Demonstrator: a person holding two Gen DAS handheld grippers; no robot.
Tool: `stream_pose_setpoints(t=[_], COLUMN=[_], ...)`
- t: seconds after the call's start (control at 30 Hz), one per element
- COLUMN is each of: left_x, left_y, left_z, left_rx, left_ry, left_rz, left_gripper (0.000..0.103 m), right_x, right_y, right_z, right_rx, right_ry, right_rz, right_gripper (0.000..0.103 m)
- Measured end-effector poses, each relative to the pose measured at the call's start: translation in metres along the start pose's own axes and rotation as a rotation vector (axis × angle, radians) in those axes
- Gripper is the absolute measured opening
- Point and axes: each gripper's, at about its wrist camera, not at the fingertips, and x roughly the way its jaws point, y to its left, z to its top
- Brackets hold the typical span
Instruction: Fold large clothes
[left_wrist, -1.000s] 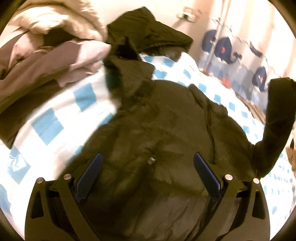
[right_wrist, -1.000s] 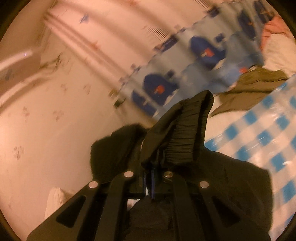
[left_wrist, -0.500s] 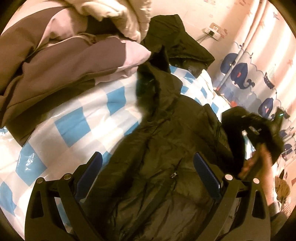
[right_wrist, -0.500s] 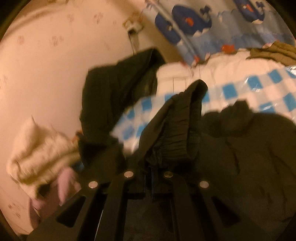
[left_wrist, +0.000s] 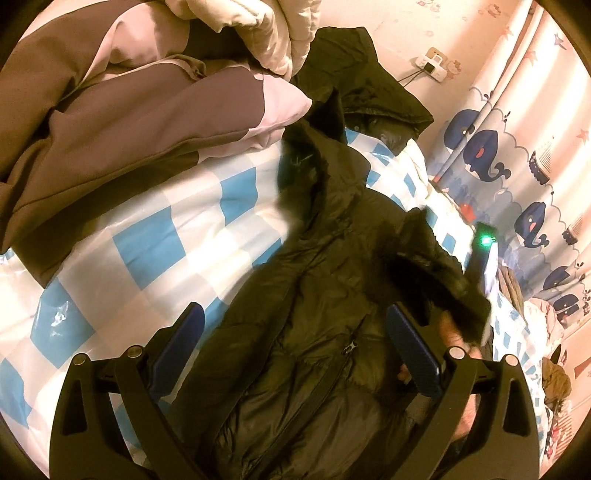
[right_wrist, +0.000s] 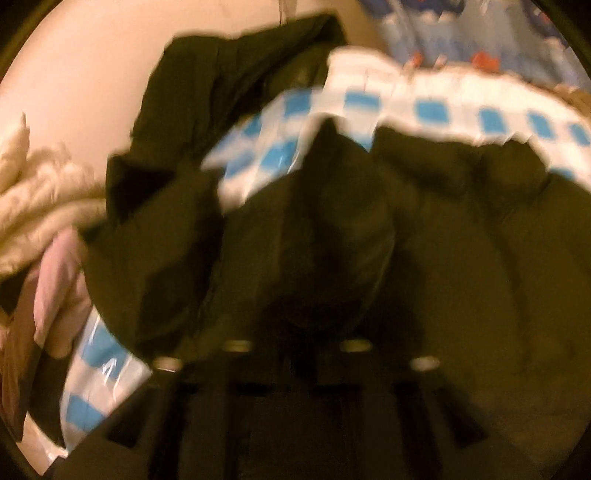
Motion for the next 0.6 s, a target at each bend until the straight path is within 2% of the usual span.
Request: stream_pose_setpoints(t=[0.07,0.13,0.17,0.23,0.3,0.4,0.5,0.53,0.6], left_x=[0.000,-0.001,-0.001,-0.002,-0.001,0.001,0.002,0.002,0.000], left_y=[0.001,0.001,0.002,0.002,0.003,0.001,-0.011,-0.020,-0.041], left_z=[-0.001,0.000,0.000,0.000,0.000,-0.001,-0.004,-0.007,-0.014], left_rx=[0.000,-0.001,-0.001,-0.001,-0.001,0.010,0.064,0.112,0.213], left_ry=[0.002,0.002,0.001,-0.003,-0.002,-0.003,-0.003,-0.006,-0.033], left_rz=[0.000,0.001,0.001,0.005,0.009,0.020,0.023,0.024,0.023], left_gripper=[0.095,0.095,0.095,0.095,0.095,0.095,0.095,0.095,0.095], right_x=[0.002,-0.010,-0.028,-0.059,-0.098,-0.149,-0.175,-0.176,-0.159], right_y=[0.005,0.004,-0.001,-0.013,-0.042,-0.115,-0.202,-0.228,-0.273], right_z=[-0.003,-0.003,-0.002,-0.001,-0.002,-0.006,-0.022,-0.030,-0.045], right_rx=[-0.025,-0.010,0.011,0.036,0.066,0.183,0.385,0.445,0.529], right_ry=[0.030,0.014,-0.026,-0.093,-0.168,-0.260,-0.301,-0.287,-0.185], right_rz=[0.028,0.097,0.144,0.170,0.141,0.046,-0.020,-0.041,-0.070], right_gripper=[0.071,0.071,0.071,0.078,0.079,0.081,0.082,0.082,0.082])
